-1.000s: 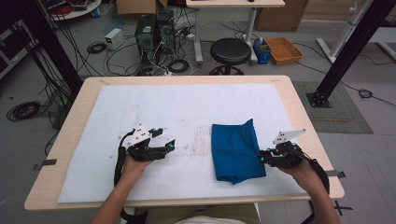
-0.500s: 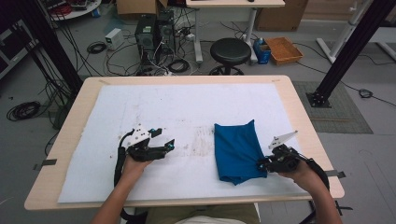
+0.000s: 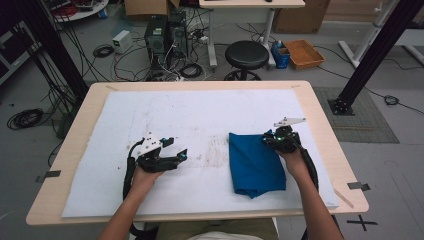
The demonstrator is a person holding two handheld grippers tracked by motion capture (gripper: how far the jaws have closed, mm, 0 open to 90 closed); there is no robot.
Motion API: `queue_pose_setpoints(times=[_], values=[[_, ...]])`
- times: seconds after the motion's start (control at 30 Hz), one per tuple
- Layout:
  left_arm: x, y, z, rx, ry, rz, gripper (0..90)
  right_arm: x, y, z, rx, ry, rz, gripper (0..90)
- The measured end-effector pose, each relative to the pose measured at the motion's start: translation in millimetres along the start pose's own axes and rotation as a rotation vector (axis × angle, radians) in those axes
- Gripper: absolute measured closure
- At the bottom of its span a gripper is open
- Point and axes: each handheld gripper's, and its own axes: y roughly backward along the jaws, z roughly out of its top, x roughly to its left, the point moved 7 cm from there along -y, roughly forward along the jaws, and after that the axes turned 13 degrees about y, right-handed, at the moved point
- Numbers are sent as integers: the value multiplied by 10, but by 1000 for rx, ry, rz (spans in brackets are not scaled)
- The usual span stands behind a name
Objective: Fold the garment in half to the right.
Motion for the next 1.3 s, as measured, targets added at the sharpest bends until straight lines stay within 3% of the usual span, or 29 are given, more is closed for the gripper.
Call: queue_pose_setpoints(times=[0.03, 0.1, 0.13, 0.17, 0.27, 0.3, 0.33, 0.4, 0.47, 0.57, 0.6, 0.7, 0.77, 0.87, 0.9, 0.97, 1.03, 1.07, 1.13, 1.2, 1.23, 1.3], values=[[3, 6, 3, -2, 4, 0, 287, -73, -77, -70, 54, -8, -60, 801], [17, 20, 10, -5, 7, 5, 287, -151, -84, -107, 28, -68, -84, 797], [17, 20, 10, -5, 7, 5, 287, -151, -84, -107, 28, -68, -84, 797], [21, 23, 8, -5, 12, 7, 287, -201, -35, -115, 46, -53, -151, 707], [22, 21, 9, -6, 11, 8, 287, -190, 47, -82, -1, -90, -108, 627], [19, 21, 11, -5, 8, 8, 287, -160, 166, -17, -67, -87, -92, 590], [19, 22, 14, -7, 7, 9, 286, -129, 214, 9, -93, -81, -72, 558], [22, 29, 24, -14, 5, 8, 287, 26, 320, 55, -144, -68, 24, 497], [29, 30, 32, -22, 12, 8, 287, 288, 381, 51, -157, -14, 173, 468], [48, 29, 37, -24, 22, 15, 258, 757, 365, -87, -75, 122, 324, 497], [46, 30, 38, -25, 22, 13, 257, 869, 345, -137, -50, 164, 351, 505], [47, 41, 44, -28, 25, 16, 257, 1093, 344, -216, -9, 229, 442, 495], [55, 38, 44, -26, 25, 15, 257, 1128, 371, -202, -3, 260, 426, 494], [64, 30, 39, -21, 29, 15, 257, 1203, 468, -76, -87, 280, 432, 508], [64, 23, 36, -20, 34, 14, 257, 1272, 494, -42, -100, 301, 448, 556], [64, 20, 32, -16, 31, 15, 257, 1391, 463, -71, -62, 354, 485, 636], [63, 23, 34, -17, 32, 15, 258, 1430, 382, -147, -11, 394, 486, 646], [64, 30, 38, -17, 31, 15, 257, 1420, 398, -145, -14, 367, 495, 628], [65, 35, 42, -21, 37, 15, 257, 1339, 448, -126, -36, 341, 486, 580], [73, 38, 46, -22, 38, 16, 257, 1171, 539, -106, -87, 291, 448, 584], [73, 36, 46, -23, 41, 17, 257, 1035, 576, -134, -82, 264, 395, 604], [75, 34, 49, -23, 38, 17, 257, 817, 584, -257, -25, 256, 303, 634]])
